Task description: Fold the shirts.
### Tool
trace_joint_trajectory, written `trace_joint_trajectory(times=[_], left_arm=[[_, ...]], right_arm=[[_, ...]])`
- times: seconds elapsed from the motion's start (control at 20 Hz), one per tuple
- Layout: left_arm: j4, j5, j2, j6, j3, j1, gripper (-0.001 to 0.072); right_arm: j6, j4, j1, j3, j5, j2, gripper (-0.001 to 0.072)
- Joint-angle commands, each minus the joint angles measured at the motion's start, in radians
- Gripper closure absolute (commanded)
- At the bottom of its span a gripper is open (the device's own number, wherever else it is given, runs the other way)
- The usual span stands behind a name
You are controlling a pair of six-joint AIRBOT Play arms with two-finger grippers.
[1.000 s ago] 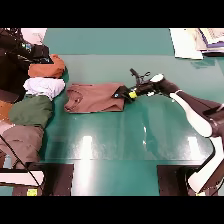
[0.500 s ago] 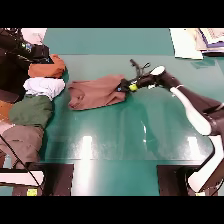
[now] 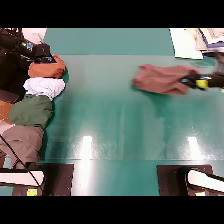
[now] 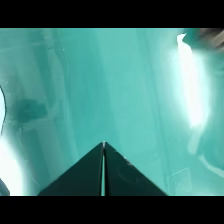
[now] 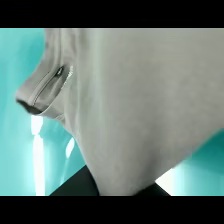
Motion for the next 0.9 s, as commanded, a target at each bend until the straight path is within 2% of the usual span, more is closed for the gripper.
trace_joint_trajectory(times=[0.0,0.2,0.35,0.5,0.55,0.6,0.65,0.75,0.85], left_arm=[[-0.013,0.018,0.001,0.0,0.0,-0.029,0.0683],[-0.013,0.057,0.001,0.0,0.0,-0.1,0.0683],[-0.012,0.068,0.001,0.001,0.0,-0.136,0.0683],[-0.01,0.067,0.001,0.001,0.0,-0.141,0.0683],[-0.009,0.066,0.001,0.001,0.0,-0.141,0.0684],[-0.009,0.066,0.001,0.002,0.0,-0.141,0.0683],[-0.009,0.064,0.001,0.011,0.0,-0.141,0.0683],[-0.009,0.055,0.001,0.016,0.0,-0.141,0.0683],[-0.009,0.048,0.001,0.016,0.0,-0.141,0.0683]], right_arm=[[0.005,-0.034,-0.323,-0.16,-0.042,0.167,0.07],[0.005,-0.035,-0.589,-0.293,-0.08,0.218,0.07],[0.004,-0.038,-0.686,-0.339,-0.088,0.217,0.07],[0.004,-0.15,-0.709,-0.325,-0.07,0.216,0.0695],[0.004,-0.215,-0.709,-0.311,-0.05,0.216,0.0546],[0.004,-0.28,-0.709,-0.292,-0.022,0.216,0.0239],[0.005,-0.375,-0.71,-0.262,0.011,0.216,0.0105],[0.014,-0.537,-0.732,-0.182,0.087,0.216,0.0106],[0.097,-0.573,-0.763,-0.104,0.126,0.216,0.0114]])
